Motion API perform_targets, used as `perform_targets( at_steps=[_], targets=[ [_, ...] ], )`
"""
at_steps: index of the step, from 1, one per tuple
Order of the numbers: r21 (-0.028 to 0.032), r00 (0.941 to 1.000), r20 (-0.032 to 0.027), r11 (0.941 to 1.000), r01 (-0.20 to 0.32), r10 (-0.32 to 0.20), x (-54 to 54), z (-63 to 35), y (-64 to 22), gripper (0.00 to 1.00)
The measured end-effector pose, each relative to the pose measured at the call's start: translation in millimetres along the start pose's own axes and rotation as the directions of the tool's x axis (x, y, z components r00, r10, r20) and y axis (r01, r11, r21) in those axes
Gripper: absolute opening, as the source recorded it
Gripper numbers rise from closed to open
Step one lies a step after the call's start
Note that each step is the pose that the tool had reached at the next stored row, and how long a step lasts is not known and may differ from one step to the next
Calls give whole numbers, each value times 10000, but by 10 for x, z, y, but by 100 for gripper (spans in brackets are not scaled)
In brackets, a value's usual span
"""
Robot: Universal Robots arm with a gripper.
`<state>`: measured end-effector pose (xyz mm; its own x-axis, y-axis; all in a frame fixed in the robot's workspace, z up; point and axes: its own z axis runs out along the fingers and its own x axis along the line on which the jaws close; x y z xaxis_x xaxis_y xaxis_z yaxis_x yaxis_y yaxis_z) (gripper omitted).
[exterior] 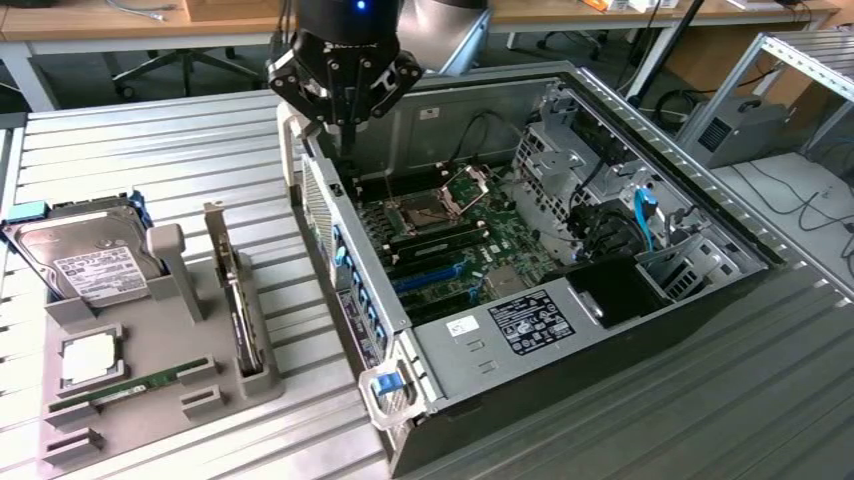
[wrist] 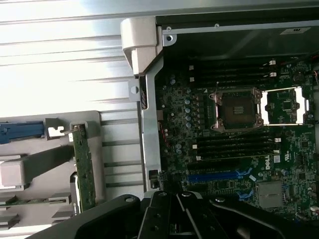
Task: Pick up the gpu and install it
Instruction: 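Reach for the gpu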
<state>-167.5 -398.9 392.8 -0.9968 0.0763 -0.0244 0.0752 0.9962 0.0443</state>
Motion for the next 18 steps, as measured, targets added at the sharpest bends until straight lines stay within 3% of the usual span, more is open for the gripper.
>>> perform_targets(
  at_steps=[18],
  targets=[
    [1, 10000, 0, 10000, 0, 0, 368, -6, -28, 11]
  ],
)
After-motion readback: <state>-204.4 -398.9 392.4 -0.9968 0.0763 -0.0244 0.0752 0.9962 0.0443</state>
